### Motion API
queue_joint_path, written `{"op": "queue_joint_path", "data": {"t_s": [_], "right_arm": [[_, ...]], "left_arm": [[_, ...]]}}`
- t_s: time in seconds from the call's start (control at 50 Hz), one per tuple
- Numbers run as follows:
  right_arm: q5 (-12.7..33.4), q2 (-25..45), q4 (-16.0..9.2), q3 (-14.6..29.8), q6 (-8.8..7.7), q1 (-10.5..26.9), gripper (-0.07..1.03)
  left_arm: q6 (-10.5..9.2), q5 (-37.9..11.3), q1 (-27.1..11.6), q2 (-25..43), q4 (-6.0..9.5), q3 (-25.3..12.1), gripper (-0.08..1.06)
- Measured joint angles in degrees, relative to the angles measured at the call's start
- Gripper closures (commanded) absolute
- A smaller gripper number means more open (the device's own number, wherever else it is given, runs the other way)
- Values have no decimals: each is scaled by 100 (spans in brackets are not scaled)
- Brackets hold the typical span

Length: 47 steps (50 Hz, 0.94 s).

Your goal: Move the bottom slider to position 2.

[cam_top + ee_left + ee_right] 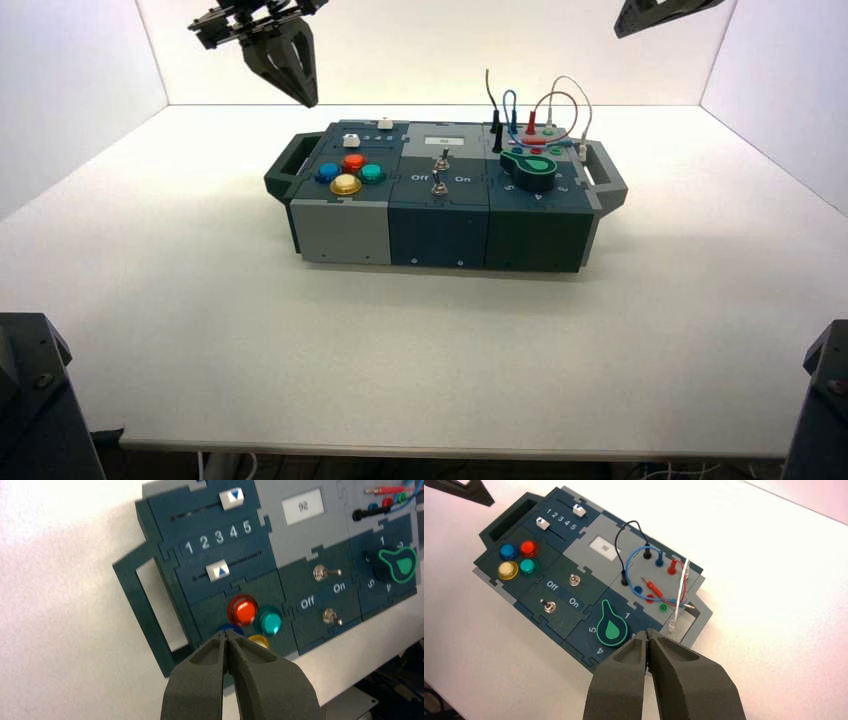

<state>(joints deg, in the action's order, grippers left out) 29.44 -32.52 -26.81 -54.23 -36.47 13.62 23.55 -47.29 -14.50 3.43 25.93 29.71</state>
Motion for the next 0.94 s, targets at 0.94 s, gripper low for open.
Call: {"op": "queue_joint_path", "data": {"t_s": [0.94], "right_arm": [[-9,114,-9,-9,0,0,98]], "left_arm": [[79,132,0,-53,18,-26,101]]}}
